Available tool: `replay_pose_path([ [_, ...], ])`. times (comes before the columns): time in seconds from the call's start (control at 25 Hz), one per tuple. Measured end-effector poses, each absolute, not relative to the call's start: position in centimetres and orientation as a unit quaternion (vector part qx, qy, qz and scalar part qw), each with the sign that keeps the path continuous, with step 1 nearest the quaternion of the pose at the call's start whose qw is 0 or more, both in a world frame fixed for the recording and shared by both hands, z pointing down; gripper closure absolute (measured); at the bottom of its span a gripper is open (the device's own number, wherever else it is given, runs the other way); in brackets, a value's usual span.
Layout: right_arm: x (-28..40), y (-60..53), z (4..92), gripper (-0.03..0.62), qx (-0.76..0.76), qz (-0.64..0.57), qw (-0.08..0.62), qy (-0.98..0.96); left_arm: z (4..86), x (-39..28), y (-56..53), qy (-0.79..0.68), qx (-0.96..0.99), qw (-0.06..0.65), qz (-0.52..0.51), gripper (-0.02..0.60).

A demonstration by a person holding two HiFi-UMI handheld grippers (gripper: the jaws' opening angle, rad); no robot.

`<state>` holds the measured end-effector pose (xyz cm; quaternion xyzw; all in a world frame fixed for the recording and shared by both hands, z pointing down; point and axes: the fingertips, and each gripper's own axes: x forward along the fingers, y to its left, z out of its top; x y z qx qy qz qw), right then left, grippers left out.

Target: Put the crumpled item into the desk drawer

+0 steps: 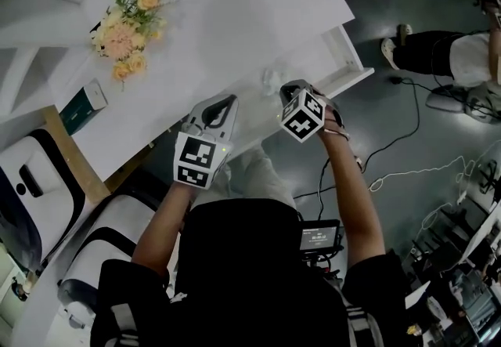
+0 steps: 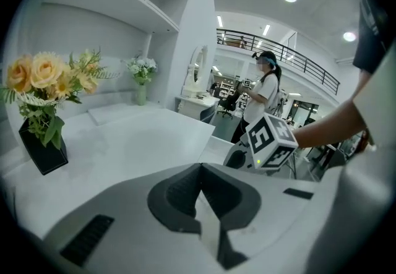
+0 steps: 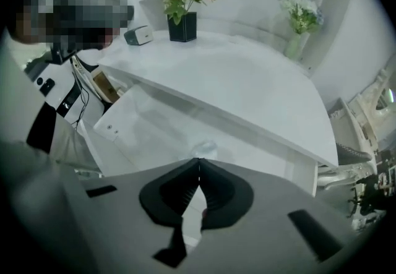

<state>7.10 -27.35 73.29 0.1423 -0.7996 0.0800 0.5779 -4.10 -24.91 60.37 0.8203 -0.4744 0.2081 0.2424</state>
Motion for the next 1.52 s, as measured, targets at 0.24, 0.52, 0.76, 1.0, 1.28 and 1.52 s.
replay_pose_path([
  [0.24,6.6,-26.8,70.5,0.595,0.176,0.094,0.548,-0.812,59.1,-4.0,-24.5,-0.464,0.831,0.226,0.209,0.575],
  [0.52,5.3,-25.8,66.6,0.595,0.216,0.100,0.501,-0.832,57.1,-4.0,-23.7,-0.458,0.840,0.212,0.199,0.575],
  [0.76,3.7,-25.5,61.1,0.597,0.274,0.113,0.417,-0.859,55.4,-4.5,-22.7,-0.453,0.847,0.198,0.194,0.575],
  [1.0,2.5,-24.0,55.9,0.597,0.307,0.123,0.342,-0.879,53.1,-5.2,-21.6,-0.456,0.850,0.189,0.184,0.575],
  [1.28,1.9,-23.1,51.3,0.597,0.340,0.114,0.288,-0.888,49.8,-5.7,-20.8,-0.460,0.857,0.165,0.163,0.575],
  [1.52,2.3,-22.3,46.8,0.597,0.374,0.097,0.240,-0.891,46.5,-5.8,-20.0,-0.460,0.865,0.145,0.140,0.575],
])
